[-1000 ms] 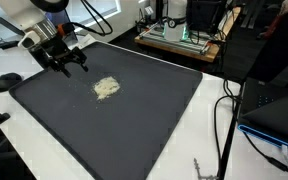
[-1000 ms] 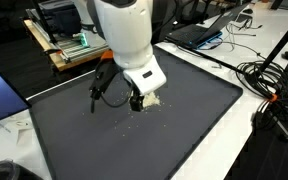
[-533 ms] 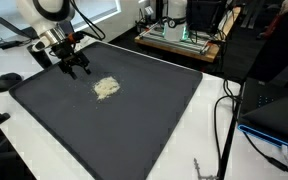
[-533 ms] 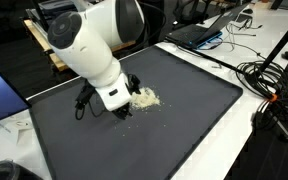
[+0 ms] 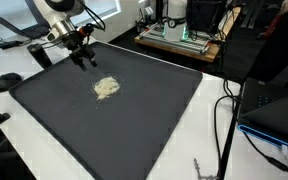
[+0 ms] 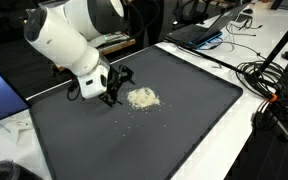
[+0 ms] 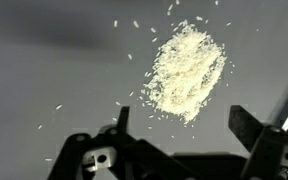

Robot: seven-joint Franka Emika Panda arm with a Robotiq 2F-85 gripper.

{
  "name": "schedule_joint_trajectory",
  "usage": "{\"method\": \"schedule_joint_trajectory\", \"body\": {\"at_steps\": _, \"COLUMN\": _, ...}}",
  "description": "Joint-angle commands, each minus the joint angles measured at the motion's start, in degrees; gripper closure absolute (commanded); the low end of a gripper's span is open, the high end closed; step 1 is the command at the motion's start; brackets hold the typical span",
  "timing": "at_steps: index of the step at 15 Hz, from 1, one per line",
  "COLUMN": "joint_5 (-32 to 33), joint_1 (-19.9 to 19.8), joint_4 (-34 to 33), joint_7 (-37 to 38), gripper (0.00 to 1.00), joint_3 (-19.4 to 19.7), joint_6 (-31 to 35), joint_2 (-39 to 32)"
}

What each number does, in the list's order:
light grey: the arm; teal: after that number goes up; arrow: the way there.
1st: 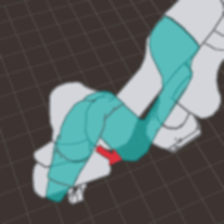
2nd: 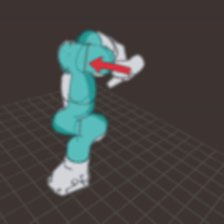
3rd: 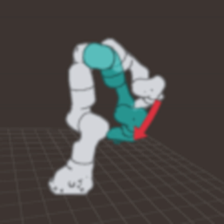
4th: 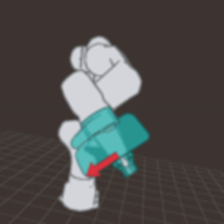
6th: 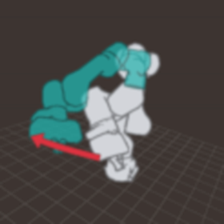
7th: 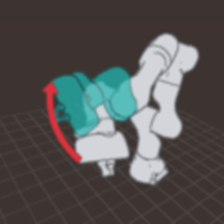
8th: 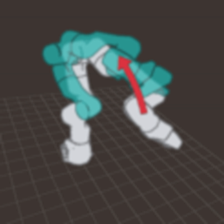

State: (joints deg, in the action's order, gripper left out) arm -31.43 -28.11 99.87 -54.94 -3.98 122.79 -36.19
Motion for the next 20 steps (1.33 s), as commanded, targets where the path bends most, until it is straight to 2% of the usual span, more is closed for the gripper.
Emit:
{"method": "schedule_joint_trajectory", "body": {"at_steps": 1, "joint_5": -3.31, "joint_1": 2.34, "joint_4": 10.58, "joint_7": 7.11, "gripper": 0.00, "joint_3": 2.36, "joint_6": 2.30, "joint_2": 8.64}}
{"method": "schedule_joint_trajectory", "body": {"at_steps": 5, "joint_5": -5.53, "joint_1": 3.93, "joint_4": 16.72, "joint_7": 13.03, "gripper": 0.00, "joint_3": 4.16, "joint_6": 4.18, "joint_2": 13.10}}
{"method": "schedule_joint_trajectory", "body": {"at_steps": 10, "joint_5": -11.81, "joint_1": 4.63, "joint_4": 24.50, "joint_7": 12.59, "gripper": 0.00, "joint_3": 5.52, "joint_6": 8.91, "joint_2": 17.13}}
{"method": "schedule_joint_trajectory", "body": {"at_steps": 12, "joint_5": -16.18, "joint_1": 5.30, "joint_4": 28.24, "joint_7": 12.92, "gripper": 0.00, "joint_3": 5.77, "joint_6": 11.74, "joint_2": 19.43}}
{"method": "schedule_joint_trajectory", "body": {"at_steps": 17, "joint_5": -24.74, "joint_1": 10.31, "joint_4": 36.53, "joint_7": 17.29, "gripper": 0.00, "joint_3": 6.44, "joint_6": 18.83, "joint_2": 26.35}}
{"method": "schedule_joint_trajectory", "body": {"at_steps": 20, "joint_5": -23.88, "joint_1": 14.83, "joint_4": 39.89, "joint_7": 23.68, "gripper": 0.00, "joint_3": 6.61, "joint_6": 25.44, "joint_2": 30.54}}
